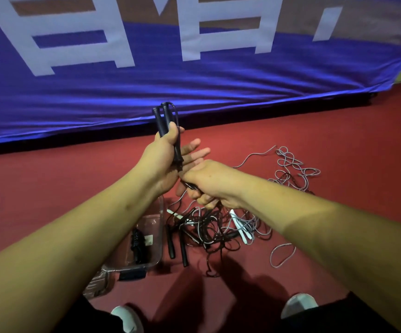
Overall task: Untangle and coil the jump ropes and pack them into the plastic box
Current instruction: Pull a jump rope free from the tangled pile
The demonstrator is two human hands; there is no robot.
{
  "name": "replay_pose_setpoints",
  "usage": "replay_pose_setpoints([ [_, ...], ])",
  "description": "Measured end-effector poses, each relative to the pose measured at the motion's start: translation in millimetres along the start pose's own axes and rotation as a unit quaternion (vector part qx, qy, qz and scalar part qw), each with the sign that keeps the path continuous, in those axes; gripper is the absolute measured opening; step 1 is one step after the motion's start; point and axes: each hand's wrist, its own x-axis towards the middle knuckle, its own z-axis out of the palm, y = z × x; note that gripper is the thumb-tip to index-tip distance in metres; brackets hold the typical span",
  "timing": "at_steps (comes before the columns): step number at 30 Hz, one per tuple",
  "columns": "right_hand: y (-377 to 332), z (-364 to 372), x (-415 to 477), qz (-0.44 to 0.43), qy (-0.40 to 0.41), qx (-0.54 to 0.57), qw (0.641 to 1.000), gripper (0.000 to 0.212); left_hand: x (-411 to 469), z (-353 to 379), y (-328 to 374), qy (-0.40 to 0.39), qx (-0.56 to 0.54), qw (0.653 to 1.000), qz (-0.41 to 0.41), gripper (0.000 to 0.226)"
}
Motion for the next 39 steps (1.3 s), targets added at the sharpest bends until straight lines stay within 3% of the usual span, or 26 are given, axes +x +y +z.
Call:
replay_pose_setpoints([
  [6,-7,4,-14,-0.068,-0.019,-0.162,0.984,0.019,23,-13,5,0.079,0.027,0.992,0.091,0.020],
  [10,-22,-9,-21,-0.091,-0.004,-0.160,0.983,0.012,38,-38,7,0.157,0.108,0.975,0.114,0.025],
  [13,-26,-21,-24,-0.104,0.007,-0.149,0.983,0.010,45,-44,7,0.177,0.230,0.945,0.150,0.025],
  [18,-23,-36,-22,-0.071,0.005,-0.125,0.990,0.011,52,-63,9,0.196,0.206,0.955,0.078,0.020],
  [22,-15,-34,-19,-0.089,-0.031,-0.157,0.983,0.008,58,-84,13,0.248,0.333,0.906,0.080,0.018],
  [24,-13,-41,-17,-0.105,-0.008,-0.131,0.986,0.008,56,-90,14,0.217,0.390,0.894,0.039,0.019],
  [29,-13,-72,-11,-0.149,0.123,-0.113,0.975,0.015,35,-71,5,0.034,0.526,0.847,-0.075,0.011],
  [34,-13,-94,-4,-0.153,0.211,-0.142,0.955,0.021,18,-49,1,-0.106,0.414,0.886,-0.180,0.015],
  [39,-5,-107,1,-0.129,0.236,-0.158,0.950,0.019,7,-36,1,-0.135,0.316,0.915,-0.210,0.012],
])
